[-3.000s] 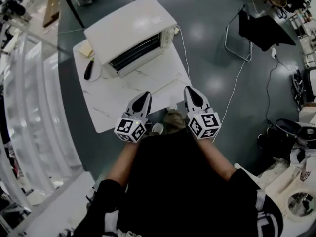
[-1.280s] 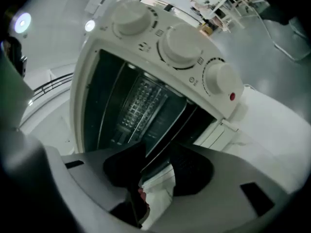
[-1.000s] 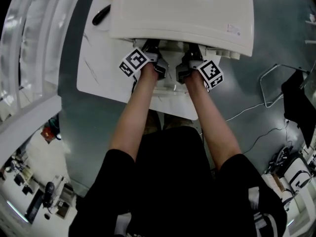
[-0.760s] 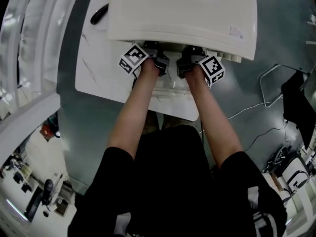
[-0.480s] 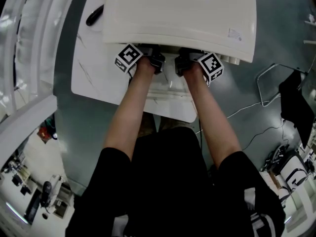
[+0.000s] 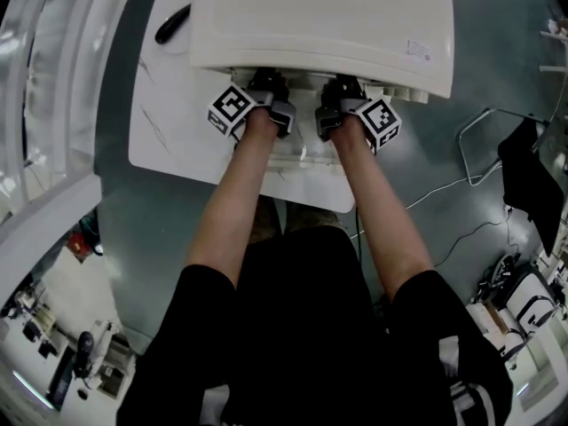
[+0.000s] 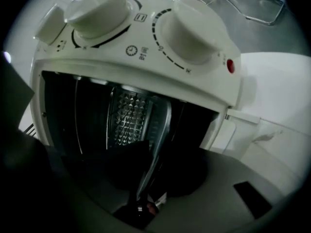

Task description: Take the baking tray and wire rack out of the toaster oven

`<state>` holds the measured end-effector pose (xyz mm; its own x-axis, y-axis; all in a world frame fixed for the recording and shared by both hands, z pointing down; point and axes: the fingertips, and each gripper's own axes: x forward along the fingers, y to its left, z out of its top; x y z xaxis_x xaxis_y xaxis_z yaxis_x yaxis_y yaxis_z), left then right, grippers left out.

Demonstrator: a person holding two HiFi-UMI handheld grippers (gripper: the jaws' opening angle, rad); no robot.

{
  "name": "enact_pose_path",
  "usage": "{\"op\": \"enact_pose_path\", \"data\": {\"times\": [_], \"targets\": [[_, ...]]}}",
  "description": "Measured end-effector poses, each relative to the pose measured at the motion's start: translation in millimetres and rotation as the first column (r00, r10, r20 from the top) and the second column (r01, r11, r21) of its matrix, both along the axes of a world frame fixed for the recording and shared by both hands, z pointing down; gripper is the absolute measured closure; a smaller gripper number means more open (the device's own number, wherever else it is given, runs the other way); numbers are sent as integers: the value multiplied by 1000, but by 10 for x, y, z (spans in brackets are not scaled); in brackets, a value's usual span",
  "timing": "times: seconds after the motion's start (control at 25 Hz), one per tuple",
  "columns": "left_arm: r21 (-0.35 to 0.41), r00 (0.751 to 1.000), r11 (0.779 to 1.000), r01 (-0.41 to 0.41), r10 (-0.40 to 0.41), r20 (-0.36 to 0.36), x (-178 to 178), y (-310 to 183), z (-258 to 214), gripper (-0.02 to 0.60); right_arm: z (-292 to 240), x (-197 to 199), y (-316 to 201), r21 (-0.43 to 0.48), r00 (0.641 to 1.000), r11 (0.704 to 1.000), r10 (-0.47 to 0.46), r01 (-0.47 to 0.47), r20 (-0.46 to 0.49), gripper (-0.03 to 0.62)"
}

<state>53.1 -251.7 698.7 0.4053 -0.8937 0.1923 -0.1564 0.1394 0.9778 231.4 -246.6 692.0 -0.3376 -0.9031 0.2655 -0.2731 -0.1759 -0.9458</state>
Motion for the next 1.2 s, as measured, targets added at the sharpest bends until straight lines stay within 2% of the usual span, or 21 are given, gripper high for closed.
{"op": "enact_pose_path", "data": {"times": [0.08,0.2,0.48,0.84,1.2], "targets": [[0,1000,1000,-13,13,-11,1,178,-53,486,-36,-13,193,-4,1000,1000,0,0,0,482],[-39,1000,999,-26,27,16,-48,577,-85,488,-99,-28,557,-13,1000,1000,2,-2,11,487],[-84,998,995,-56,56,-3,-15,693,-1,492,-21,15,689,-36,1000,999,22,-21,20,490],[-82,995,994,-75,70,-66,-52,1121,-60,492,-89,-26,1136,-60,1000,998,12,-11,13,487],[-82,988,990,-118,109,-109,-64,1465,-197,491,-231,-39,1509,-53,998,997,54,-52,38,488]]}}
